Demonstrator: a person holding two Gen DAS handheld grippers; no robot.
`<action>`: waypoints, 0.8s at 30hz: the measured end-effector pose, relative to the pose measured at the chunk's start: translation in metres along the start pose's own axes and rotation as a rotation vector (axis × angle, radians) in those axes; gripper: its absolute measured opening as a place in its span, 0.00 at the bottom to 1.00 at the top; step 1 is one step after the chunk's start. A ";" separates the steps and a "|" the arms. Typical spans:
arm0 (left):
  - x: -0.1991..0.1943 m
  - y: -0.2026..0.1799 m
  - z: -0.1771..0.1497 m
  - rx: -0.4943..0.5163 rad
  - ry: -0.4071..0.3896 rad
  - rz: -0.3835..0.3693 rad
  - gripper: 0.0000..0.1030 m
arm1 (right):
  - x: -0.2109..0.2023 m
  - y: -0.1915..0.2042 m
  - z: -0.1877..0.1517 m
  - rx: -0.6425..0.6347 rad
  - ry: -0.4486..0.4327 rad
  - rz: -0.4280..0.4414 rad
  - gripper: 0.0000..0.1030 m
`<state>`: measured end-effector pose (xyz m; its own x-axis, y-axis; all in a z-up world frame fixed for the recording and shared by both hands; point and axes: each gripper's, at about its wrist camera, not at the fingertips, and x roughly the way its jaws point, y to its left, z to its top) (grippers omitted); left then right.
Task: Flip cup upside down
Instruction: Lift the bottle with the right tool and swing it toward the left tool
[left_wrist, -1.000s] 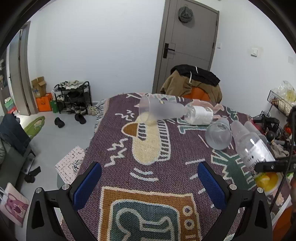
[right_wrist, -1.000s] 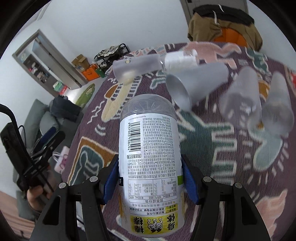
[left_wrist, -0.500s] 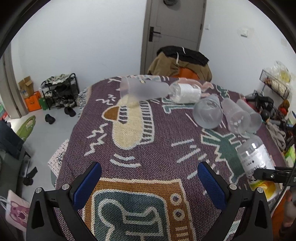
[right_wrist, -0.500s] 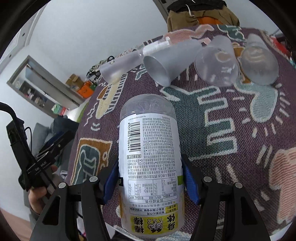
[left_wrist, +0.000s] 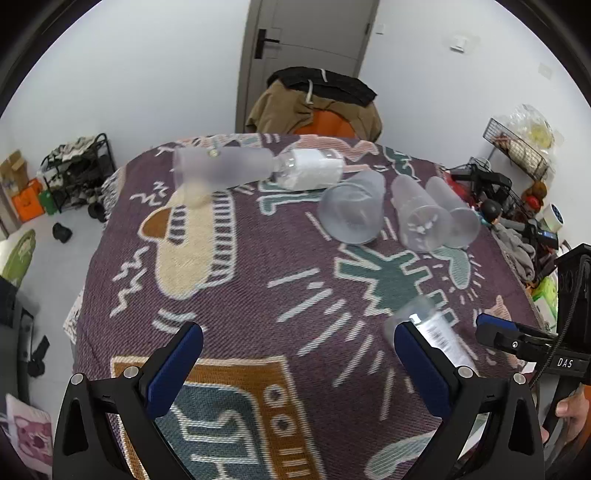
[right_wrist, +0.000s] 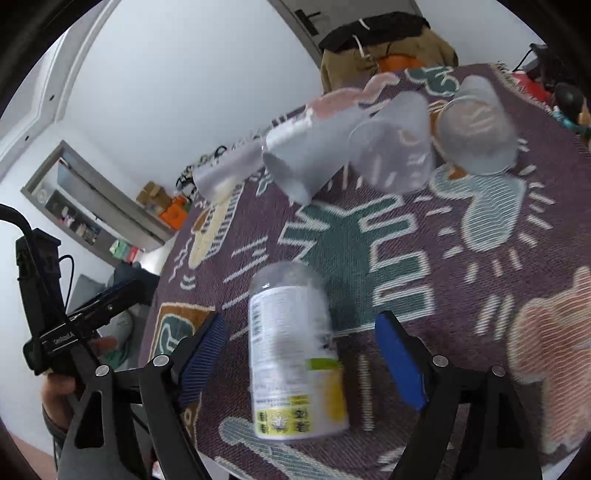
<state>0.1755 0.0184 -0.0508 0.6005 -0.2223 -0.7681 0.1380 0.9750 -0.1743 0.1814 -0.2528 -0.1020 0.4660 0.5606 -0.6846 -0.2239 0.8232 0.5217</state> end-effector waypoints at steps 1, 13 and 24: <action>0.000 -0.006 0.003 0.006 0.005 -0.001 1.00 | -0.006 -0.003 0.000 0.001 -0.010 -0.002 0.82; 0.017 -0.052 0.020 0.010 0.110 -0.061 1.00 | -0.049 -0.043 -0.010 -0.032 -0.109 -0.095 0.83; 0.045 -0.083 0.022 -0.053 0.270 -0.151 0.89 | -0.068 -0.075 -0.019 -0.035 -0.200 -0.175 0.83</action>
<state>0.2082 -0.0725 -0.0571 0.3450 -0.3629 -0.8656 0.1643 0.9313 -0.3250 0.1501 -0.3509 -0.1037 0.6592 0.3835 -0.6468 -0.1532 0.9106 0.3838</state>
